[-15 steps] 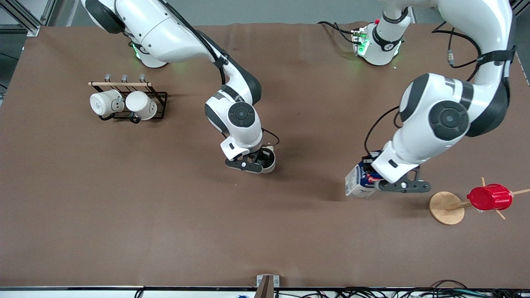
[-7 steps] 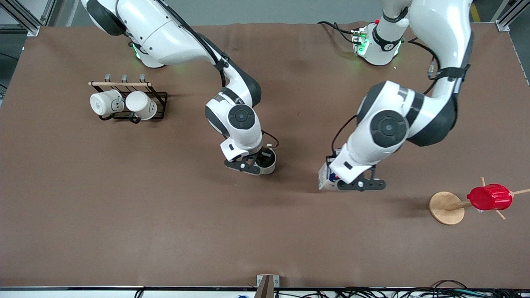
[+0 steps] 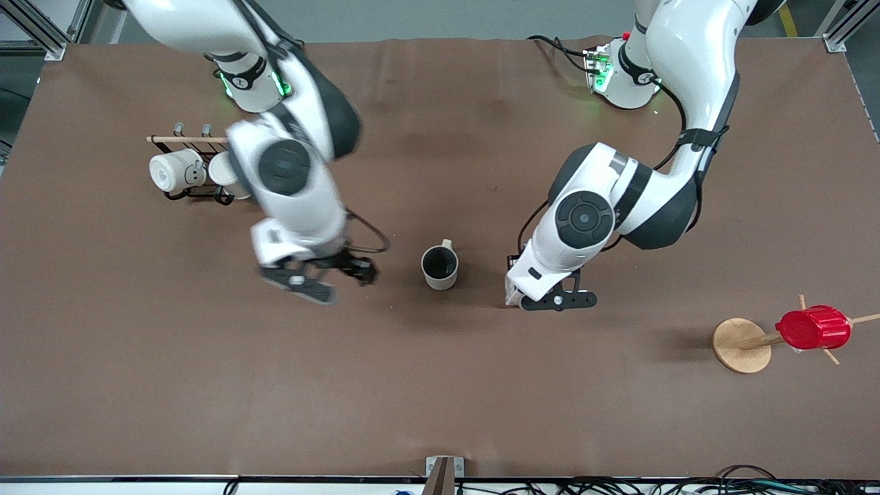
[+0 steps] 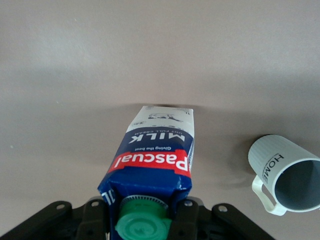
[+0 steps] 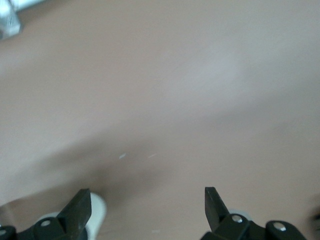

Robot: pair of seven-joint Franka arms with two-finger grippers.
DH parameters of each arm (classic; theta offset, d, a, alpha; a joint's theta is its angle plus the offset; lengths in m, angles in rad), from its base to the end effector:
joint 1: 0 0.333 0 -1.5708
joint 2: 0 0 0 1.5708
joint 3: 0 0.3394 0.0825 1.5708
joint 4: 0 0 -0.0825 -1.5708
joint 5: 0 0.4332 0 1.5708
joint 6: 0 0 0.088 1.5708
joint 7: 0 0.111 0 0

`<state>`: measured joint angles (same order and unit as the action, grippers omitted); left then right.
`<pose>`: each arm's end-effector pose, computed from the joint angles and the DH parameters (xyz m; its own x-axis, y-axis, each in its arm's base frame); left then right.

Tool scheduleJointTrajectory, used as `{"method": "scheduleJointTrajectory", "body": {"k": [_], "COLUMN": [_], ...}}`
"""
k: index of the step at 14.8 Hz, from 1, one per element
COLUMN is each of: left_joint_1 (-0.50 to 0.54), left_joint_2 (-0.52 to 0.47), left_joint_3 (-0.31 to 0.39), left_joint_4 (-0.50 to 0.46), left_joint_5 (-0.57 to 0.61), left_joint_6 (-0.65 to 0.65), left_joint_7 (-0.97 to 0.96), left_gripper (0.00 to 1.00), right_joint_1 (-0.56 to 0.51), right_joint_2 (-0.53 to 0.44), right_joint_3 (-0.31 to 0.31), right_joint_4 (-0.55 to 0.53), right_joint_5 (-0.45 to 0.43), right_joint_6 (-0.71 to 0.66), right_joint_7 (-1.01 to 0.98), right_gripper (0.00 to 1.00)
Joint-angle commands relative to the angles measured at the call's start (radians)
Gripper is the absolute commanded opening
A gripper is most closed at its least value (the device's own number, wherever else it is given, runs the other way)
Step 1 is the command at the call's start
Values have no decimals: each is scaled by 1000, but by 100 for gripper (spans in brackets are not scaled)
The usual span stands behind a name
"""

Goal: Place cup and milk on table
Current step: 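Release the mug and withdraw the right gripper while the left carries the milk, then lower the milk carton beside the grey mug with the left gripper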

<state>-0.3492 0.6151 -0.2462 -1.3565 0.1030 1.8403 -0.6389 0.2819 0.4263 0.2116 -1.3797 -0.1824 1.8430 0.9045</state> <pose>0.6595 -0.3915 0.3579 0.9919 0.0474 -0.1179 0.0440 -0.9986 -0.0308 0.6773 0.3164 0.4853 0.9221 -0.3741 0.0992 -0.3777 -0.9257 0.0205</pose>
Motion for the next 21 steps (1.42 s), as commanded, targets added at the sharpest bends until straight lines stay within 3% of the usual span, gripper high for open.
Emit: {"method": "scheduleJointTrajectory", "body": {"k": [1,3,6,8,12,21], "left_joint_1": [-40,-56,-80,-89,-91,-99], "left_joint_2": [26,31,43,48,49,48], "left_joint_3": [2,4,2,2,2,-30], "left_joint_4": [34,31,33,33,30,16], "left_joint_5": [-9,-8,-8,-8,-14,-20], "left_joint_6": [11,11,22,31,31,30], "left_joint_7": [-85,-113,-163,-165,-137,-59], "left_gripper": [7,7,8,8,9,9], "right_joint_1": [-139,-187,-193,-199,-237,-237], "right_joint_2": [-145,-211,-308,-354,-393,-385], "right_joint_3": [26,9,-134,-193,-207,-212], "right_joint_4": [-62,-61,-62,-61,-59,-67], "right_joint_5": [-2,36,121,130,130,152], "right_joint_6": [-91,-175,-296,-352,-393,-332], "right_joint_7": [-168,-309,-539,-672,-837,-845], "right_gripper": [100,100,100,100,100,100]}}
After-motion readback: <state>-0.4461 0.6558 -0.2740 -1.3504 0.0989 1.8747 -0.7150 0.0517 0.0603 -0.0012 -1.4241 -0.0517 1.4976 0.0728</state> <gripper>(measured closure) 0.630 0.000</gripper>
